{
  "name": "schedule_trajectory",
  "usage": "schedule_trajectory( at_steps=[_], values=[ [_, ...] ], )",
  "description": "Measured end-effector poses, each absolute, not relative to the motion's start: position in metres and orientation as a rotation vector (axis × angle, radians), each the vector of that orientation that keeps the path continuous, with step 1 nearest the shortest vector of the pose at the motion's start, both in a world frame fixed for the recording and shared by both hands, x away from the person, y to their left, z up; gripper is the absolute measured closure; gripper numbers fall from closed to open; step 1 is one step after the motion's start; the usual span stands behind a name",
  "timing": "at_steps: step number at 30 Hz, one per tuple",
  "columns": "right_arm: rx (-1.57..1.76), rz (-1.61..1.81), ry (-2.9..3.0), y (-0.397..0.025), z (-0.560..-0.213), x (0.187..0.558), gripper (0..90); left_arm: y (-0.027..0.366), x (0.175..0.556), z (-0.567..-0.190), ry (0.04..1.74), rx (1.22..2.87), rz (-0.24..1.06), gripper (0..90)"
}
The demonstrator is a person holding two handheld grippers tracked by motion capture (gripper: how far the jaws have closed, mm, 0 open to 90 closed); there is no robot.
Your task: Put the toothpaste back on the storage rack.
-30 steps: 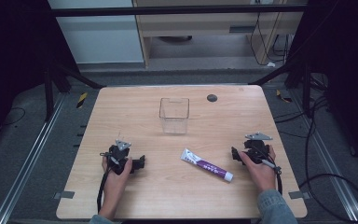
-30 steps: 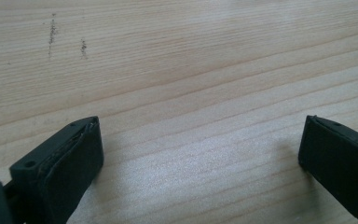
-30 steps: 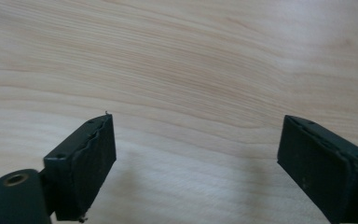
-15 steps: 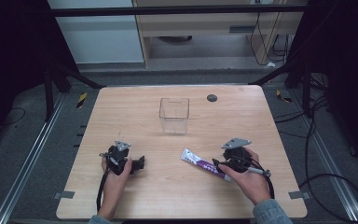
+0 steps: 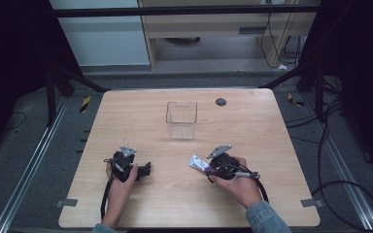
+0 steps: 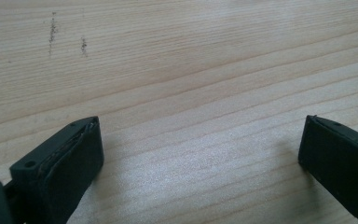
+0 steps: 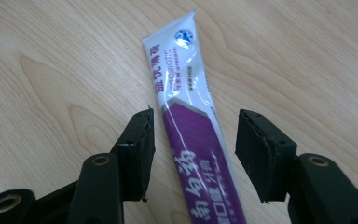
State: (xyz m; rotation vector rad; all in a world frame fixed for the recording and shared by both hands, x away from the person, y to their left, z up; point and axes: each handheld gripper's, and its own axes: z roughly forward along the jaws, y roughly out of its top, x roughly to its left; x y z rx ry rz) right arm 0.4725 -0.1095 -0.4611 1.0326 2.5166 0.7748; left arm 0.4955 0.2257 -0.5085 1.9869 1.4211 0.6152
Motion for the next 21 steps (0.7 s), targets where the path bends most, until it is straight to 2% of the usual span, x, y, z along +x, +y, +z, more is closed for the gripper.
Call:
schedule_trajectory(
  at_steps=[17, 18, 20, 21],
  values=[
    [1.005, 0.675, 2.572, -0.087, -0.475, 0.492, 50.8, 0.226, 0.496, -0.508, 1.421, 1.986, 0.616, 0.0],
    [0.995, 0.665, 2.573, -0.086, -0.475, 0.493, 52.0, 0.226, 0.496, -0.508, 1.421, 1.986, 0.615, 0.0],
    [0.969, 0.657, 2.578, -0.086, -0.475, 0.494, 59.9, 0.226, 0.496, -0.508, 1.419, 1.988, 0.615, 0.0],
    [0.976, 0.655, 2.580, -0.085, -0.474, 0.494, 60.2, 0.225, 0.496, -0.508, 1.418, 1.988, 0.615, 0.0]
  ],
)
